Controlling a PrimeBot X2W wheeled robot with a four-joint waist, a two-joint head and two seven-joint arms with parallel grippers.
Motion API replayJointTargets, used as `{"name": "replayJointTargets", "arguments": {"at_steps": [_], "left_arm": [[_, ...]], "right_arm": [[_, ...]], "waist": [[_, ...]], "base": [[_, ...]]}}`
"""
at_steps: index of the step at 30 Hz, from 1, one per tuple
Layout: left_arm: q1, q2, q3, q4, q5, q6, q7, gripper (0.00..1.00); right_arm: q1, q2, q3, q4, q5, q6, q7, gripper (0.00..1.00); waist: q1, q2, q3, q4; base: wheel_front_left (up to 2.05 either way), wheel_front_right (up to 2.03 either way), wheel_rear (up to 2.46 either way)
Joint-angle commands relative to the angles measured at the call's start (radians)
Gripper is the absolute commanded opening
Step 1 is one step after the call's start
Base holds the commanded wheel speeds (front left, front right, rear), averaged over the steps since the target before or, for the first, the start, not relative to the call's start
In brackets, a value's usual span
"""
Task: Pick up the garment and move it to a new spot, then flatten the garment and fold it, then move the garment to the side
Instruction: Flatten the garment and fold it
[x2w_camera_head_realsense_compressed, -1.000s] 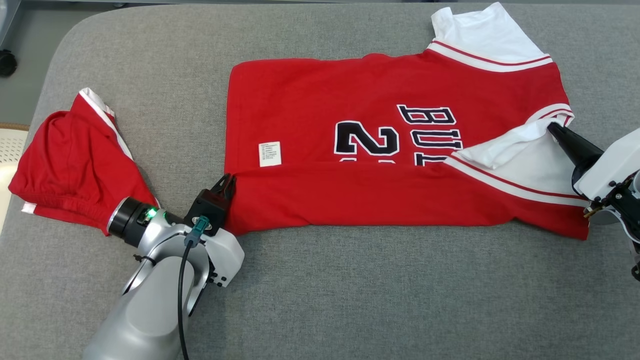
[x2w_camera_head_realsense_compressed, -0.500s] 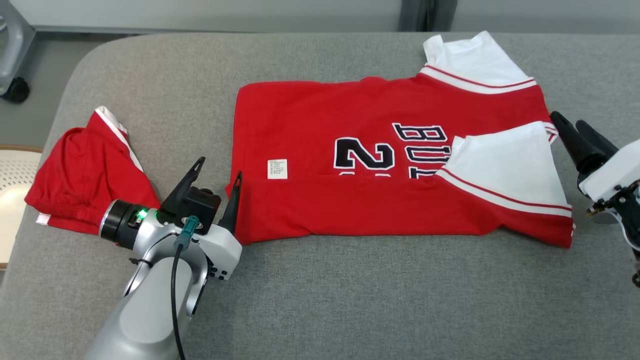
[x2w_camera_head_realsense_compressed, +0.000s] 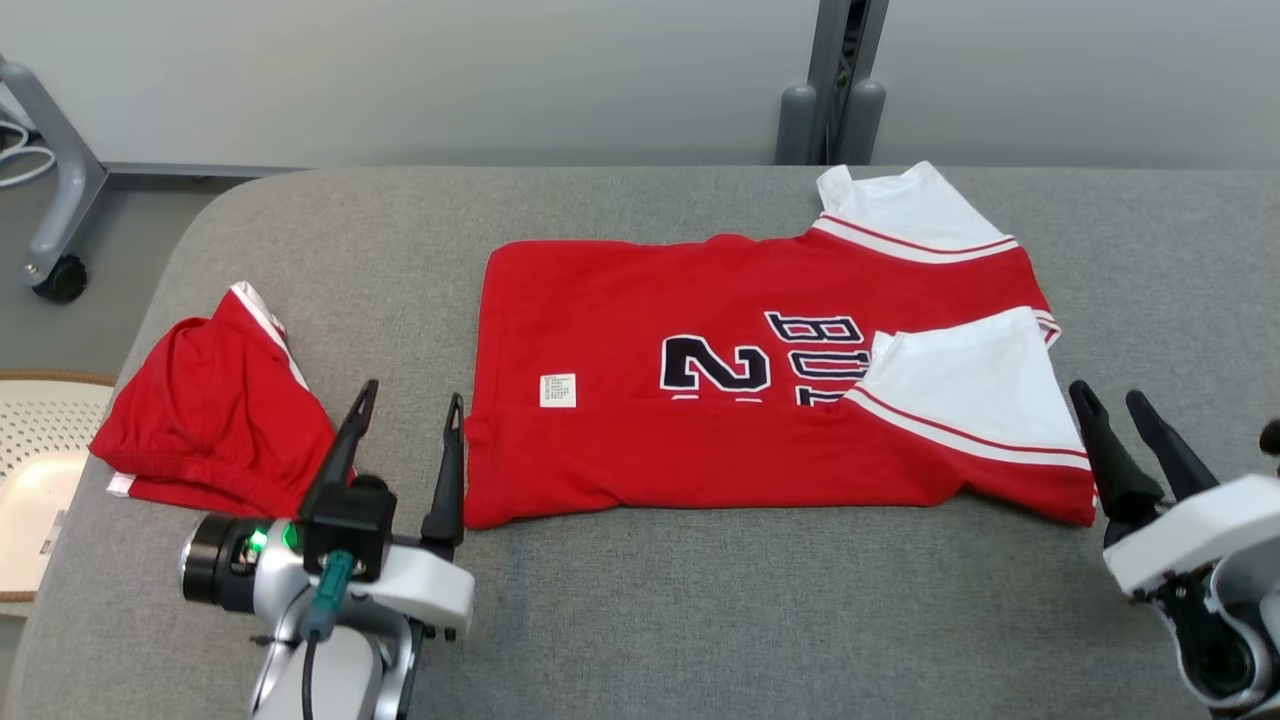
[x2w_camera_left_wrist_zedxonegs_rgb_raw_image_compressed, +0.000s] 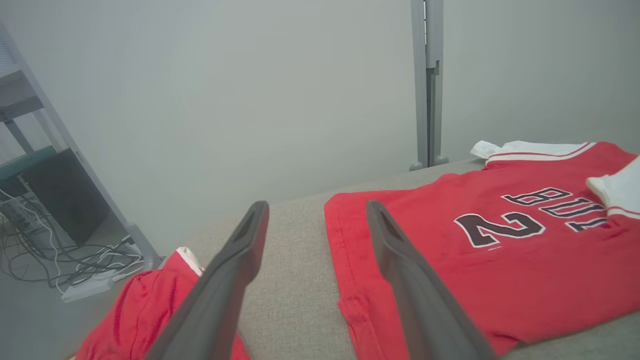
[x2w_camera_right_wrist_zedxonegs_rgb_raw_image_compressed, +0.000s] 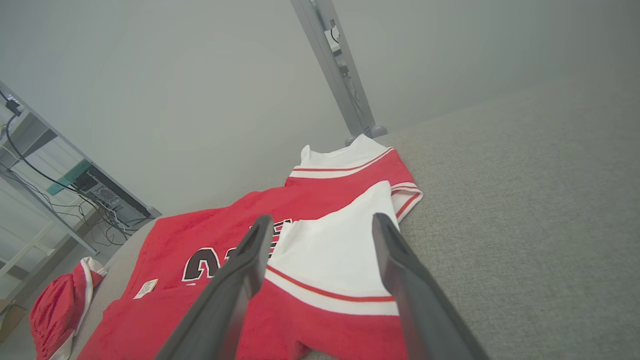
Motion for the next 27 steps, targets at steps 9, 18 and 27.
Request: {"name": "replayJointTargets", "arguments": {"at_steps": [9, 18, 27], "left_arm": [[0.140, -0.043, 0.033, -0.099, 0.005, 0.020, 0.000, 1.00], [0.215, -0.074, 0.068, -0.139, 0.019, 0.005, 0.000, 1.00], [0.199, -0.086, 0.113, -0.107, -0.044, -0.049, 0.000, 1.00]], "right_arm": [[0.158, 0.092, -0.071, -0.077, -0.204, 0.000, -0.164, 1.00], [0.241, 0.186, -0.146, -0.122, -0.297, 0.000, -0.197, 1.00], [0.230, 0.223, -0.184, -0.119, -0.270, 0.000, -0.151, 1.00]], "waist": [[0.0000, 0.0000, -0.034, -0.018], [0.0000, 0.0000, -0.032, -0.028], [0.0000, 0.0000, -0.014, -0.033]], "base": [[0.00, 0.00, 0.00], [0.00, 0.00, 0.00], [0.00, 0.00, 0.00]]}}
